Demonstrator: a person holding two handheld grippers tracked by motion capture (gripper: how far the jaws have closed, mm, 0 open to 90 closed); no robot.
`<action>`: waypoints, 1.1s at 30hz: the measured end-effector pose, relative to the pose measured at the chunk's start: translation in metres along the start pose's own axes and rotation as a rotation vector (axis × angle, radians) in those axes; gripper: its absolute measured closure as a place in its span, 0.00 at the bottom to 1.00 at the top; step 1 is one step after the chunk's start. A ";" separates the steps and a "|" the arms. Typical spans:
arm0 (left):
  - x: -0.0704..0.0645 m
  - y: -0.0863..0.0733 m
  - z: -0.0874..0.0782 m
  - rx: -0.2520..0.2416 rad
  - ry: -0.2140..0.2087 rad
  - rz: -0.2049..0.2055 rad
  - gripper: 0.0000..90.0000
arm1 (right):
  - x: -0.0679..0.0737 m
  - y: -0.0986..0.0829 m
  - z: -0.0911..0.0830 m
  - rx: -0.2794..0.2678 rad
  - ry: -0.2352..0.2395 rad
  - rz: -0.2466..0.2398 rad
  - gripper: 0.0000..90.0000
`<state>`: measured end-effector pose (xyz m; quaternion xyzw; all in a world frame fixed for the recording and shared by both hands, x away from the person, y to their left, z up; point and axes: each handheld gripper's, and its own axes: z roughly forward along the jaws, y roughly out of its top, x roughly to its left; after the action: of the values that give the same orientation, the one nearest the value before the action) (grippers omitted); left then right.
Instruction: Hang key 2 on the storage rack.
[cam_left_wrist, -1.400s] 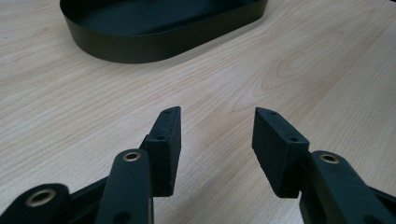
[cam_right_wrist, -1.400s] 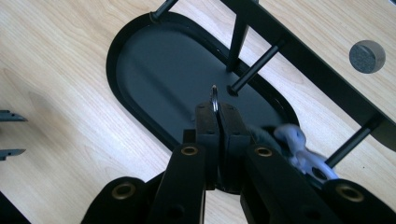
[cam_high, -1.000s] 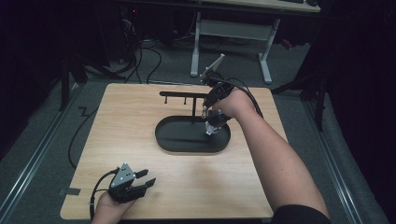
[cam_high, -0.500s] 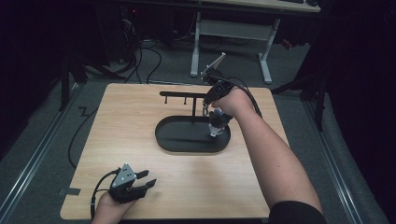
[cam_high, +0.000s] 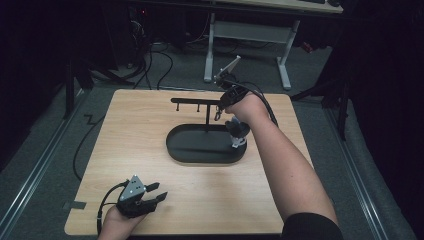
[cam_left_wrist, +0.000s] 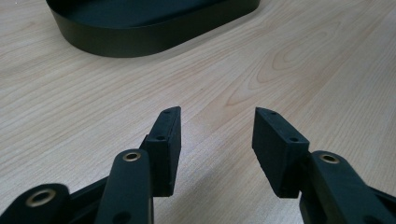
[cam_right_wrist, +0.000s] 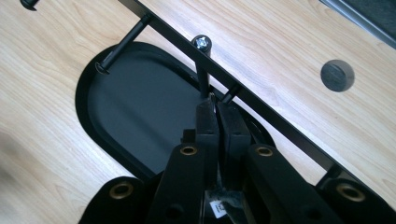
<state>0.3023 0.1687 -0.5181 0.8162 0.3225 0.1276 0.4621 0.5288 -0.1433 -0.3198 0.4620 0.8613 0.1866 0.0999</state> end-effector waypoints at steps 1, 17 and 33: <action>0.000 0.000 0.000 0.000 0.000 0.001 0.59 | 0.001 0.000 -0.001 0.000 -0.024 -0.010 0.95; -0.001 0.000 0.003 0.019 -0.008 0.014 0.57 | 0.008 -0.017 -0.016 -0.063 0.001 0.029 0.68; -0.003 -0.001 0.006 0.028 -0.001 0.018 0.47 | 0.013 -0.081 -0.016 -0.175 0.070 0.008 0.38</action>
<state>0.3026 0.1631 -0.5220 0.8255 0.3168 0.1266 0.4496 0.4546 -0.1768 -0.3384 0.4480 0.8429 0.2774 0.1091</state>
